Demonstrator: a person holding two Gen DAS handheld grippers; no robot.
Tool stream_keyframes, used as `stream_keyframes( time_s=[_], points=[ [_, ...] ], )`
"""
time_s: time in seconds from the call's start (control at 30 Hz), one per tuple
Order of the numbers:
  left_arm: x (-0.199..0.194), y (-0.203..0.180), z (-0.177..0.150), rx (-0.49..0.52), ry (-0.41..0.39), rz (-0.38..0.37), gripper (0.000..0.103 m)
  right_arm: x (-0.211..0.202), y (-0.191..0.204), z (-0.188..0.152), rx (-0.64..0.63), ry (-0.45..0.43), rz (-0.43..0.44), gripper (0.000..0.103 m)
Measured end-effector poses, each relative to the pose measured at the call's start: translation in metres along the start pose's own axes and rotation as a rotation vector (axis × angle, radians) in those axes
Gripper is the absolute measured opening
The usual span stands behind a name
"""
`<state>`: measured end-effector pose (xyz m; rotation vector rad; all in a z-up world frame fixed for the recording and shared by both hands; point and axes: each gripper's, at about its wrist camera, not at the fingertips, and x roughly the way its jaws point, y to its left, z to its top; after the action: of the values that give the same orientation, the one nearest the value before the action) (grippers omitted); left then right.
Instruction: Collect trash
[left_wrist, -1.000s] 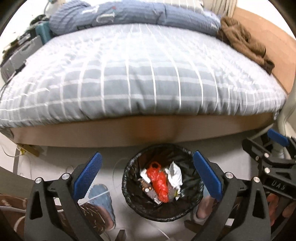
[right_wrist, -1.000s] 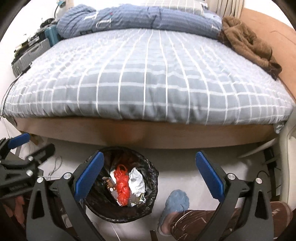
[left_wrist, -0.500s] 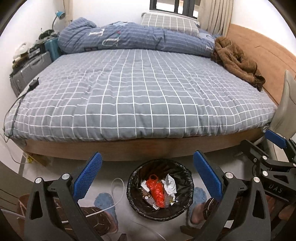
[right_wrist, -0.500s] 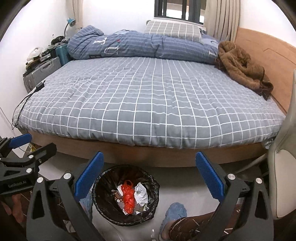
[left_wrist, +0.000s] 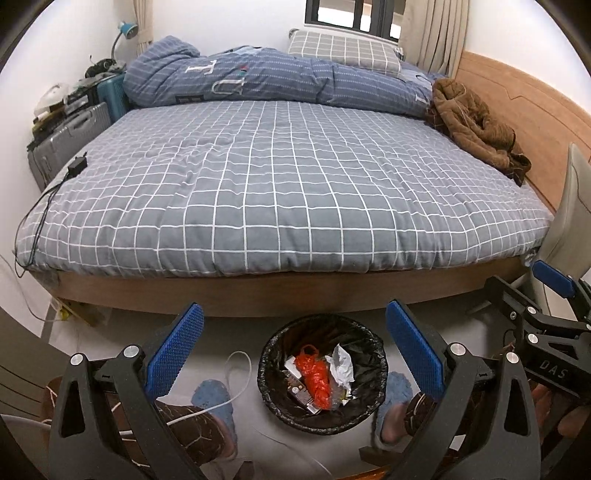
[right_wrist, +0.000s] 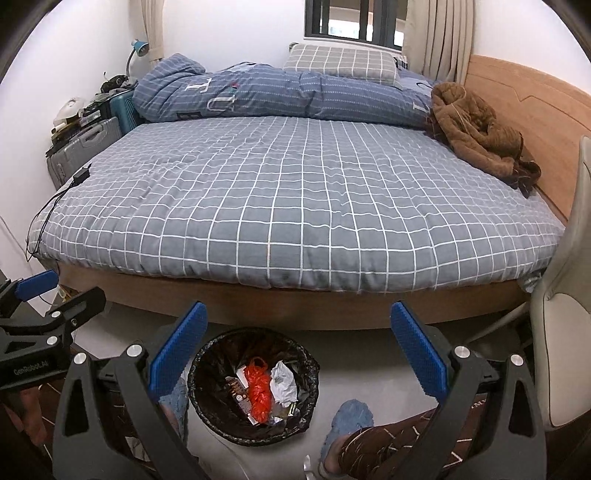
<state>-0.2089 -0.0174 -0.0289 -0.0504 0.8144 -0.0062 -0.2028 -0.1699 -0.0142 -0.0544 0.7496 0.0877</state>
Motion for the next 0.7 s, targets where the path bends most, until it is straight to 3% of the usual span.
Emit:
stream_keyframes(
  time_s=[0.7],
  points=[
    [0.0051, 0.0039, 0.0019, -0.005, 0.007, -0.001, 0.097, 0.001, -0.0011, 0.0, 0.004, 0.001, -0.001, 0.095]
  ],
)
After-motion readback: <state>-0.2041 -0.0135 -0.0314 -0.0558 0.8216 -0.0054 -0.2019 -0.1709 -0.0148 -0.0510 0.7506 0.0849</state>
